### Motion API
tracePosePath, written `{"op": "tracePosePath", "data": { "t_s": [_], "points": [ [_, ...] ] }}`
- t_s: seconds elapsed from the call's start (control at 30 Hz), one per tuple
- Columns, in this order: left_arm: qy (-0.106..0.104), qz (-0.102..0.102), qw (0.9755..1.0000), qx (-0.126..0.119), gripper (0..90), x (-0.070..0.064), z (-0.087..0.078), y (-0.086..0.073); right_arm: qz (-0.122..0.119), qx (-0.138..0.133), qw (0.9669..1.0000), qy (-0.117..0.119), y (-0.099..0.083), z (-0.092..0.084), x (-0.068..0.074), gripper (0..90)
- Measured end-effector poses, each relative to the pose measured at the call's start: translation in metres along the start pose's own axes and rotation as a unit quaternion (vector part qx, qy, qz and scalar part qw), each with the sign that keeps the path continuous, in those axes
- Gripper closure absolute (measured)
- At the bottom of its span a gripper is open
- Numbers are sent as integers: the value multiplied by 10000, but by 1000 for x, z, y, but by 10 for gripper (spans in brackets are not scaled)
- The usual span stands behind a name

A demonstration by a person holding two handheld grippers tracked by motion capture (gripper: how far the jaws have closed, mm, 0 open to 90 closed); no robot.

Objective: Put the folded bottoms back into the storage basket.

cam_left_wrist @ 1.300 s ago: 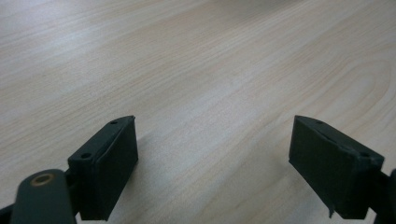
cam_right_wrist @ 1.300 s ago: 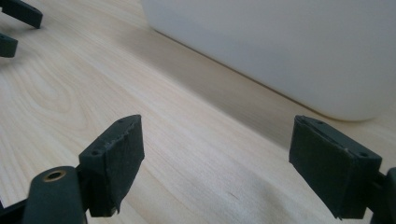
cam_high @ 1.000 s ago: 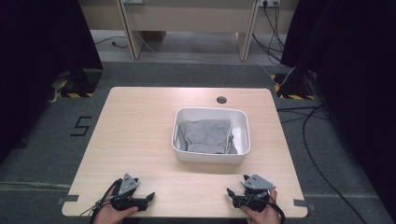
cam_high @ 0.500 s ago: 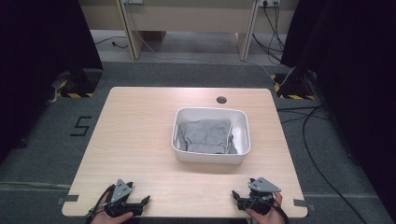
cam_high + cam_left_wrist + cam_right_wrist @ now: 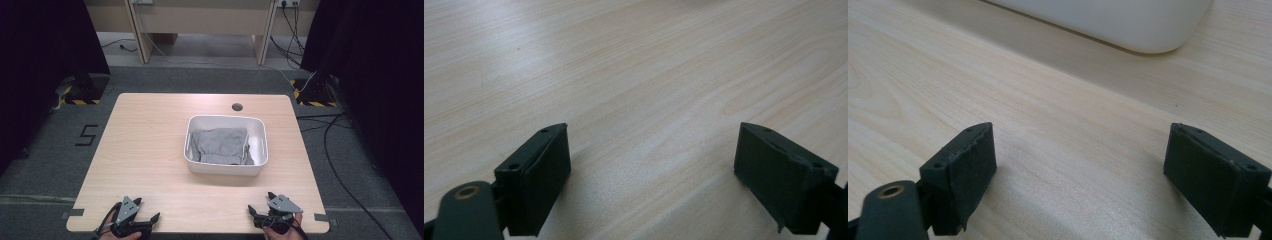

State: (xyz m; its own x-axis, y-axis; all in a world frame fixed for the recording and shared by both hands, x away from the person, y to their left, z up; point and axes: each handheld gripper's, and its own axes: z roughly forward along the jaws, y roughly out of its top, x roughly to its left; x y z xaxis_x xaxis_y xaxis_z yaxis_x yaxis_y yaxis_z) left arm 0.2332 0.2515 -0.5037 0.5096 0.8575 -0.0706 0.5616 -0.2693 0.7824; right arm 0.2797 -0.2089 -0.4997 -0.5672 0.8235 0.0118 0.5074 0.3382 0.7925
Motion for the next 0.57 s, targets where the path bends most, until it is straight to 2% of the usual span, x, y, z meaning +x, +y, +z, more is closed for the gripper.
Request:
{"op": "tracePosePath", "data": {
  "t_s": [0.57],
  "points": [
    [-22, 18, 10000, -49, 138, 0, 1, -1, -35, -90, 9999, 40, -1, 2, 0, 140]
  ]
}}
